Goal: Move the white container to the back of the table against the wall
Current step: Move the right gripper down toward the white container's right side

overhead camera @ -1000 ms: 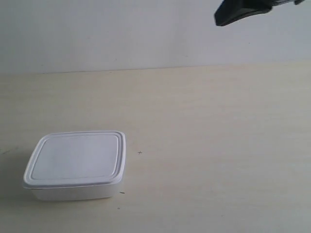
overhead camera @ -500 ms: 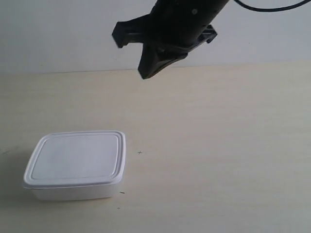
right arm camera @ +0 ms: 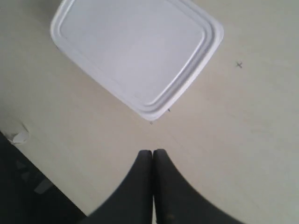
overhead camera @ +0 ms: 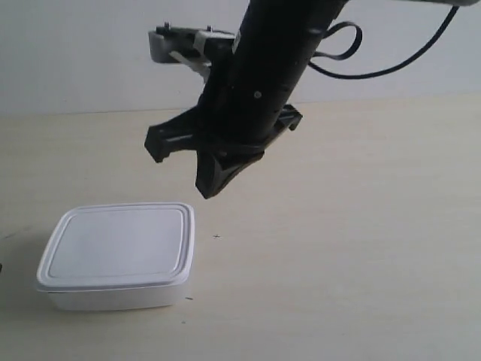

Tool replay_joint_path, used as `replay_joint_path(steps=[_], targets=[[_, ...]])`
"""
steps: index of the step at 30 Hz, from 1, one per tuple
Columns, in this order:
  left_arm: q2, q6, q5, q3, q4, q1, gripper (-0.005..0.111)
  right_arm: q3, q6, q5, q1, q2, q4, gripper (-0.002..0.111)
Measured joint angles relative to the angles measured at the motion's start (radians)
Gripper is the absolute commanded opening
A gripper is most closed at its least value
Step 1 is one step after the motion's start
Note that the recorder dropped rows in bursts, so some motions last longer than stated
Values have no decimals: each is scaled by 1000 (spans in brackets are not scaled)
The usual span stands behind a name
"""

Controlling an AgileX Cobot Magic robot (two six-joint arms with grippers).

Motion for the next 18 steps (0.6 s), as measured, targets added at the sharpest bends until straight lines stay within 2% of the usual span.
replay_joint_path(steps=[8, 13, 18], targets=[[-19, -5, -69, 119, -41, 0, 0, 161, -45, -96, 12, 8, 102, 0], [-14, -5, -147, 203, -91, 0, 0, 206, -45, -177, 74, 32, 120, 0], [27, -5, -205, 221, -98, 0, 0, 208, -45, -235, 123, 90, 178, 0]])
